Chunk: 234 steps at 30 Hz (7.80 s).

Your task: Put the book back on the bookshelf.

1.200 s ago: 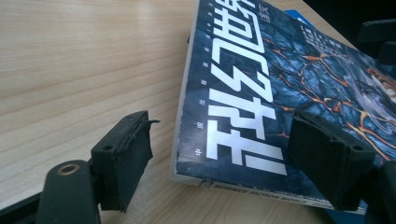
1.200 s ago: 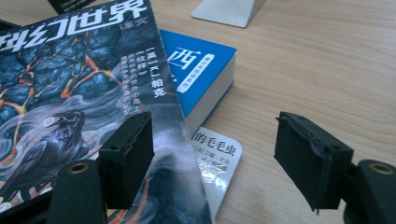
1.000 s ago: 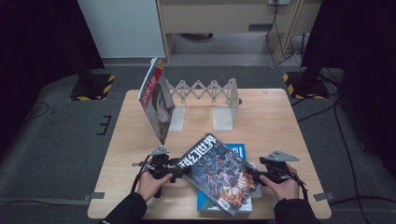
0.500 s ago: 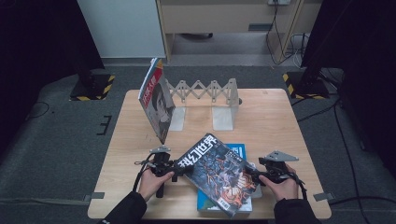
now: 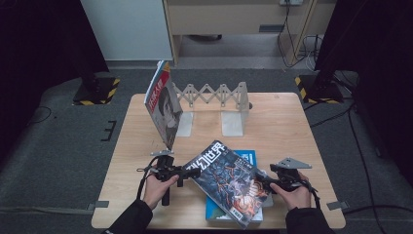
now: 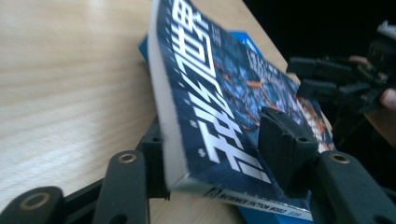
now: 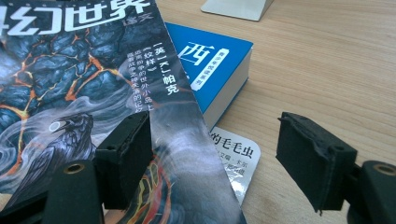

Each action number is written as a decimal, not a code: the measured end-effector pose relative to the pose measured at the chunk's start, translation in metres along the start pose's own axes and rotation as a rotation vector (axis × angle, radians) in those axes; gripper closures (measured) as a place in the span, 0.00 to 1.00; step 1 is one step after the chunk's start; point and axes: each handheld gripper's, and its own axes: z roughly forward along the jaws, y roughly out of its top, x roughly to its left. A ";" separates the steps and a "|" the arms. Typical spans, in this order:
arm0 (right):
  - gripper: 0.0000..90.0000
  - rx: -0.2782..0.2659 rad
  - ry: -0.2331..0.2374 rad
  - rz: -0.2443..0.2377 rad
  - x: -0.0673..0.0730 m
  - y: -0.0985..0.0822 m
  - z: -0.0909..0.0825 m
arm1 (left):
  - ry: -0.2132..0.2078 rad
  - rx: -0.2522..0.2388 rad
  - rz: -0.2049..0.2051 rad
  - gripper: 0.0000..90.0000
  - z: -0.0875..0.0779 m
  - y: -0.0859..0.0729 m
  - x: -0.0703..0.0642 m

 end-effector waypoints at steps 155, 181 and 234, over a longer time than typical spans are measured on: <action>0.24 0.099 -0.196 0.008 -0.069 -0.015 -0.002 | 0.691 -0.410 0.222 0.91 -0.055 0.197 -0.046; 0.23 0.104 -0.182 0.013 -0.068 -0.016 -0.001 | 0.658 -0.213 0.221 0.89 -0.078 0.167 -0.049; 0.23 0.104 -0.173 0.014 -0.068 -0.016 0.000 | 0.903 -0.371 0.184 0.91 -0.036 0.209 -0.041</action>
